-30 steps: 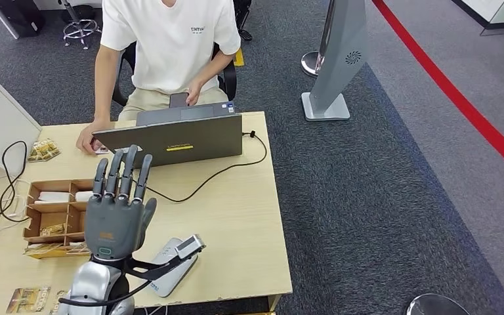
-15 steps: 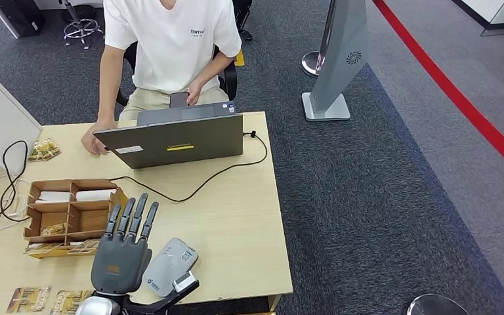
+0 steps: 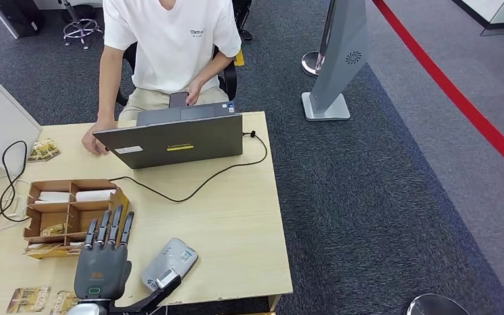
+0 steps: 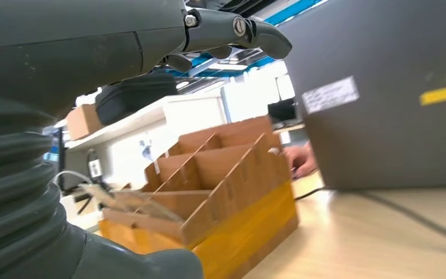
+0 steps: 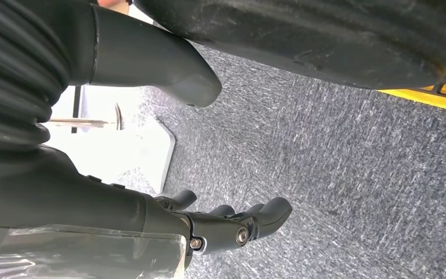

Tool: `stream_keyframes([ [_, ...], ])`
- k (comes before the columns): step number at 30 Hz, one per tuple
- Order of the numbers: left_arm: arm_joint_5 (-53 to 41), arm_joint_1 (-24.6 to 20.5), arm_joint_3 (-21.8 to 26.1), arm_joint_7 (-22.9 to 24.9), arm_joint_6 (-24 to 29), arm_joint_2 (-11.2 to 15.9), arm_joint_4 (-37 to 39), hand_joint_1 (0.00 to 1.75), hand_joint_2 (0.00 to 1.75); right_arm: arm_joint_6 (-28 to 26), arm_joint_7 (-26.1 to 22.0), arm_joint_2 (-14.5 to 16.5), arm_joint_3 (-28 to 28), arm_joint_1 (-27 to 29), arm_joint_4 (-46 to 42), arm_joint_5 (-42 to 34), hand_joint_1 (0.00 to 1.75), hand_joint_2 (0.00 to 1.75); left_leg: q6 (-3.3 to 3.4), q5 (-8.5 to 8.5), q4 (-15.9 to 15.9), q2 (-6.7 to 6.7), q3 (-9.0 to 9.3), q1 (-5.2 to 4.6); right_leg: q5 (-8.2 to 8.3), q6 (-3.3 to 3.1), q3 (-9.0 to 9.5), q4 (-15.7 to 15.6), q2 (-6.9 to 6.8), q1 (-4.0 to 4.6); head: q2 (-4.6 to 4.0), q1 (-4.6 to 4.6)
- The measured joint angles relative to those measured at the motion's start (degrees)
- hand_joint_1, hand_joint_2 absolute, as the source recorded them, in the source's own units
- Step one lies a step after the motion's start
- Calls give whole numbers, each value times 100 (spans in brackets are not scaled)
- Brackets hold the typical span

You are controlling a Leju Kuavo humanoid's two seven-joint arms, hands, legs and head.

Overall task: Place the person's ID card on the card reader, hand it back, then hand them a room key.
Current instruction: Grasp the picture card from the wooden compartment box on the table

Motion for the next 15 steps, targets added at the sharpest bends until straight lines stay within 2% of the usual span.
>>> stream_keyframes([
  [6,7,113,329,27,1,-2,148,0,175,1,22,1,-15,0,-2,23,0,175,0,0,0,-1,0,0,0,0,1,0,-2,0,0,1],
  [15,8,202,549,27,12,-11,208,0,175,2,37,1,-29,-1,-3,71,0,175,0,0,0,-1,0,0,0,0,2,0,-3,0,0,0],
])
